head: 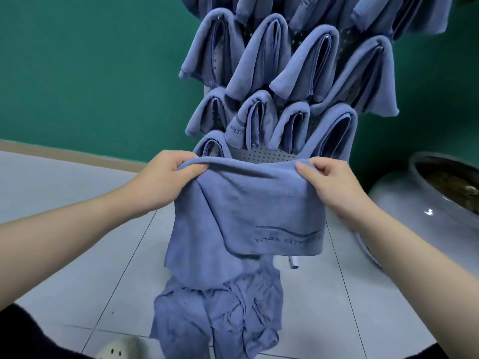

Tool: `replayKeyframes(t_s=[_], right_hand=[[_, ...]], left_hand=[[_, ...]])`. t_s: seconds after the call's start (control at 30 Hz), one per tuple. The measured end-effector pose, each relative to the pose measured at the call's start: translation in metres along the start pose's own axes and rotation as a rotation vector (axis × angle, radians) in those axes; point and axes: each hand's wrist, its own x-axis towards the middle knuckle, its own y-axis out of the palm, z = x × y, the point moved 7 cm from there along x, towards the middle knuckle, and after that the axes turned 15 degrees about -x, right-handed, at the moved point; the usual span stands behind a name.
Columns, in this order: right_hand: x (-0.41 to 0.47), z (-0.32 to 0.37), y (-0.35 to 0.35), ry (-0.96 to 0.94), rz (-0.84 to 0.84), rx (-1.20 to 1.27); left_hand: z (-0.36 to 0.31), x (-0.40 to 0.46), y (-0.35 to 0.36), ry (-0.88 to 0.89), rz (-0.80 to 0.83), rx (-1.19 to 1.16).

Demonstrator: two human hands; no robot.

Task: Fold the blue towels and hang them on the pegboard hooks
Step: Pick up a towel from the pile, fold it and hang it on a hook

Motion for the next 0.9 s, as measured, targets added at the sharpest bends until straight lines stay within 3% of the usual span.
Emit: replayKeyframes(t_s=[0.13,0.4,0.63,0.8,0.9], right_hand=[[0.003,-0.004,-0.003,-0.036,0.024,-0.145],[0.017,-0.025,-0.02,0.043,-0.01,-0.124],[0.018,-0.039,-0.011,0.079,0.036,-0.089],[0.015,-0.039,-0.005,0.058,0.068,-0.047],[0.01,-0.031,0.002,0.045,0.083,0.001]], left_hand=[[0.0,0.003,0.011,-0.07,0.06,-0.136],[0.005,0.006,0.021,-0.038,0.389,0.056],[0.007,0.009,0.014,0.037,0.231,0.038],[0.0,0.013,-0.004,0.147,-0.056,0.096],[-0.001,0.012,-0.01,0.096,-0.159,0.07]])
